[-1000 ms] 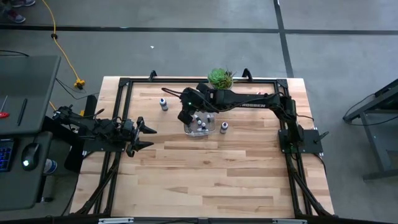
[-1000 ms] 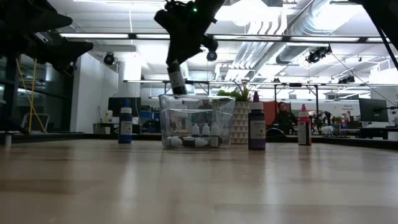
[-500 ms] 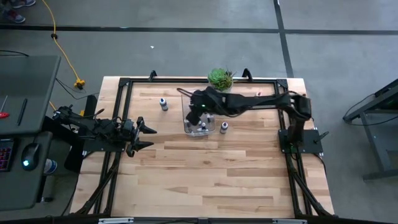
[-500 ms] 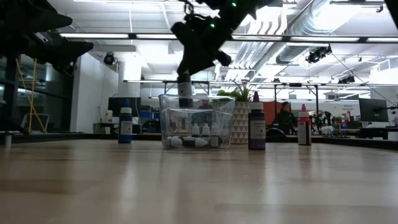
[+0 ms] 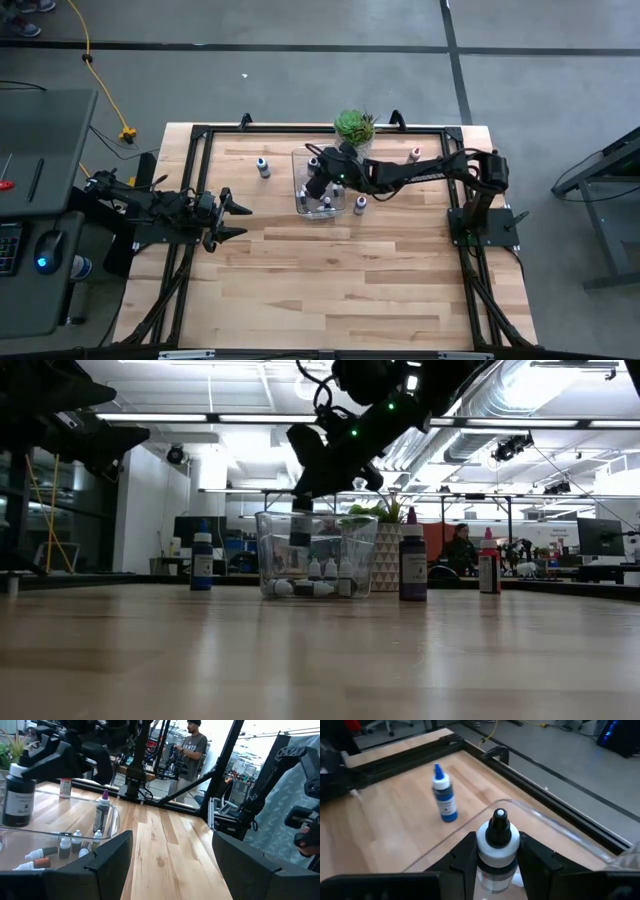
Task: Pick & Place food coloring
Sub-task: Put the big black food coloring bottle into the transparent bin
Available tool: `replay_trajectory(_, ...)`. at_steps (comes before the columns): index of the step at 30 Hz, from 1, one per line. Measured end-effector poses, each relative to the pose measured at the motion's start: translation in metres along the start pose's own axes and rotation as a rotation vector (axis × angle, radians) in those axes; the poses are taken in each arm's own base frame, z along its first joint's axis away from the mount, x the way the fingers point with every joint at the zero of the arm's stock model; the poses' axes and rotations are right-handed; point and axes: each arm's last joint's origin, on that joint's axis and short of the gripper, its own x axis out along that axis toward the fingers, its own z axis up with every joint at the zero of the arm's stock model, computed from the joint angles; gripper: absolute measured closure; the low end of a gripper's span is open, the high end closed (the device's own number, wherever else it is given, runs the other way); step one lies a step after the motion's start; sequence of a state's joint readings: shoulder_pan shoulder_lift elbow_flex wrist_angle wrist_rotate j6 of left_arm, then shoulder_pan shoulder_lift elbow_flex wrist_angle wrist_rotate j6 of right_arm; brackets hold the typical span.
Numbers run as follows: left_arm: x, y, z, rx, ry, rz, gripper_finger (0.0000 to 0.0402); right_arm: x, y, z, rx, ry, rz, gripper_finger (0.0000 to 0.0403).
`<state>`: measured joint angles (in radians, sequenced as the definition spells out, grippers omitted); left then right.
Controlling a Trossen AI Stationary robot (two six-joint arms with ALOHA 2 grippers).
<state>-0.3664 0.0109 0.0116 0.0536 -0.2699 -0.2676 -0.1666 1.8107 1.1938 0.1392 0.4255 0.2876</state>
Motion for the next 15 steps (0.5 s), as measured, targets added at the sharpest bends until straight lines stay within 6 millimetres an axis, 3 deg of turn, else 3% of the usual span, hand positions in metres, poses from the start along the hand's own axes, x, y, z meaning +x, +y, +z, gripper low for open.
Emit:
replay_trajectory(6, 0.000, 0.000, 0.000, 0.000, 0.000, 0.000, 0.0130, 0.012, -0.011, 0.000, -0.012, 0.011, -0.025, 0.0294)
replay_trajectory(15, 0.000, 0.000, 0.000, 0.000, 0.000, 0.000, 0.0130, 0.040, -0.011, 0.000, -0.006, 0.036, 0.004, 0.0294)
